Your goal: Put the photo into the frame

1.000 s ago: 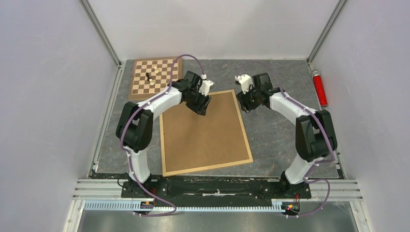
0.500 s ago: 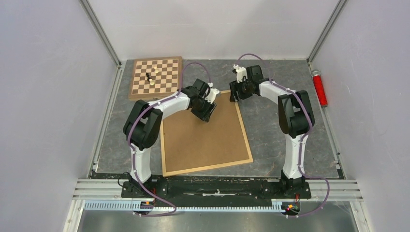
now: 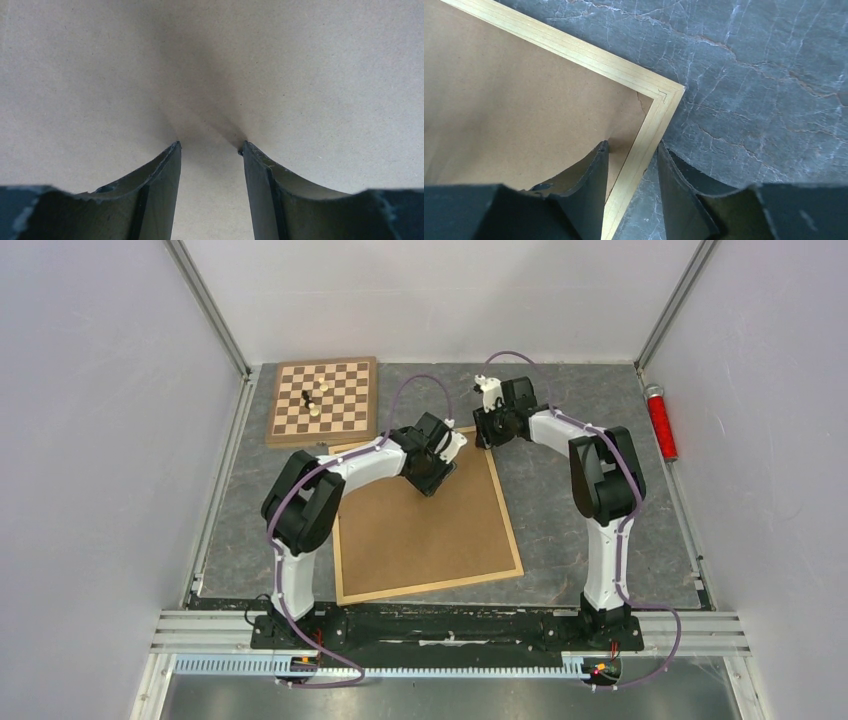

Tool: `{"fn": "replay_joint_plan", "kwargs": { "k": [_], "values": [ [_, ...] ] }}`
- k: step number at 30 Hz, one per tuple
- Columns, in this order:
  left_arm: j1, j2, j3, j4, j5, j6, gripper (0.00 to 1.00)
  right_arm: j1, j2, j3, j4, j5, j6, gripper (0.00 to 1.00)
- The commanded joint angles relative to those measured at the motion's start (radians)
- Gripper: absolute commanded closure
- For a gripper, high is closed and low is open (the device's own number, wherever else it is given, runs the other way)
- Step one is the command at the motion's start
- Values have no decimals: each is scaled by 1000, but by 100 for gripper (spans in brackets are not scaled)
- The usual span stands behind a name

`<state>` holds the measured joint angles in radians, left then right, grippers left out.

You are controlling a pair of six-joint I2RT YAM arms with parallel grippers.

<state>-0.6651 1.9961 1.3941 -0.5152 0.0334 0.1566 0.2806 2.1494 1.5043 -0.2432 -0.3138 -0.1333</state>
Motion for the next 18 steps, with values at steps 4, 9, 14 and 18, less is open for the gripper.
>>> {"fn": "replay_joint_plan", "kwargs": {
  "k": [4, 9, 14, 18],
  "values": [
    [-82, 62, -18, -62, -90, 53, 44, 79, 32, -132, -124, 248, -162, 67],
    [-110, 61, -11, -67, -113, 60, 44, 127, 26, -164, -130, 345, -224, 74],
    [-132, 44, -8, -68, -75, 66, 44, 143, 41, -154, -196, 332, -237, 79],
    [-133, -6, -46, -47, 34, 68, 44, 139, -6, -201, -201, 260, -220, 78]
  ]
}}
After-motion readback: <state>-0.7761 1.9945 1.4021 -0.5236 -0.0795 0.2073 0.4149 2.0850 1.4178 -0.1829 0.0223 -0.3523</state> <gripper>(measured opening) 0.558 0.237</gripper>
